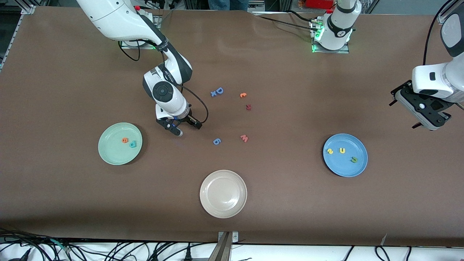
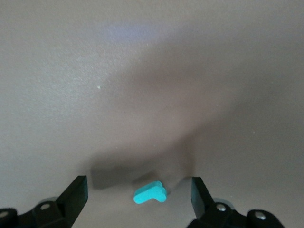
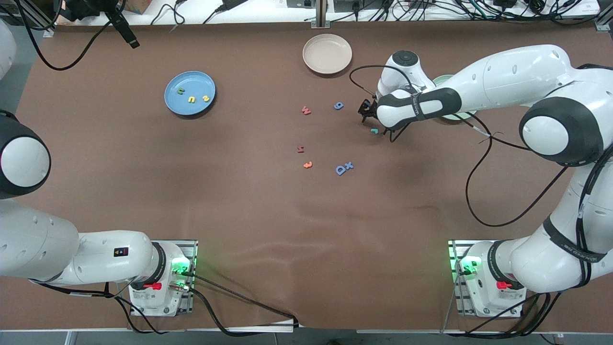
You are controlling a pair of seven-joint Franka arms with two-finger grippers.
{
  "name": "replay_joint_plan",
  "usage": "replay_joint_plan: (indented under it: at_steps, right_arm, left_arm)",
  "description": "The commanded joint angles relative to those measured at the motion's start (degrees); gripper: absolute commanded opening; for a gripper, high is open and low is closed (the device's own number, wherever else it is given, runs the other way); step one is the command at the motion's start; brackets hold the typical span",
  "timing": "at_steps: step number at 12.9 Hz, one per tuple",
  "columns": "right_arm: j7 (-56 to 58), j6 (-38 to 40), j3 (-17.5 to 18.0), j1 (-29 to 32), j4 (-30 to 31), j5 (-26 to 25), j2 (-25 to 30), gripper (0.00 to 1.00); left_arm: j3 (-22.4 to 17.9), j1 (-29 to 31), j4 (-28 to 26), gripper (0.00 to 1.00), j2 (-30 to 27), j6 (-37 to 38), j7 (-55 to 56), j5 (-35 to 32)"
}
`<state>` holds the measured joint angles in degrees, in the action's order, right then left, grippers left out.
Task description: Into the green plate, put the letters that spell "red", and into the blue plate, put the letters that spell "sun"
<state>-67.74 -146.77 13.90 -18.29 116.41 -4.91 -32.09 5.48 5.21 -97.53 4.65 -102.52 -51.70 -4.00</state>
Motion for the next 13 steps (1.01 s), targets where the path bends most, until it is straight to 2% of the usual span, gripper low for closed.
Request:
replay_joint_plan:
  at_steps: [1,2,4,6,11,13]
  right_arm:
    - [-1.08,-0.89,0.42,0.01,1.62,-0.97,1.15,0.90]
    - [-1.08,-0.89,0.42,-0.08,1.62,-0.97,1.15,0.83]
    - [-1.08,-0.80,0.42,-0.08,1.62,-0.97,1.15,0.62]
    - [-0.82,-0.80,0.42,0.00,1.62,-0.97,1.15,0.47]
    - [-0.64,-0.80,0.42,0.00,1.62,-0.97,1.06,0.24]
    - [-0.55,-0.63,0.42,0.27,1.62,-0.97,1.15,0.20]
  left_arm:
    - [-0.74,-2.13,-1.52,1.00,-2.10,-0.58,7.71,1.45]
    - [-0.74,-2.31,-1.35,1.00,-2.28,-0.40,12.11,1.54]
    - [-0.74,-2.75,-1.17,1.00,-2.45,-0.22,16.79,3.90]
    - [-0.74,-3.01,-0.82,1.00,-2.45,0.91,24.85,4.44]
    - [-0.74,-3.89,-0.73,1.00,-3.42,1.18,46.05,3.92]
    - [-0.74,-3.28,-0.99,1.00,-3.95,1.18,51.07,3.74]
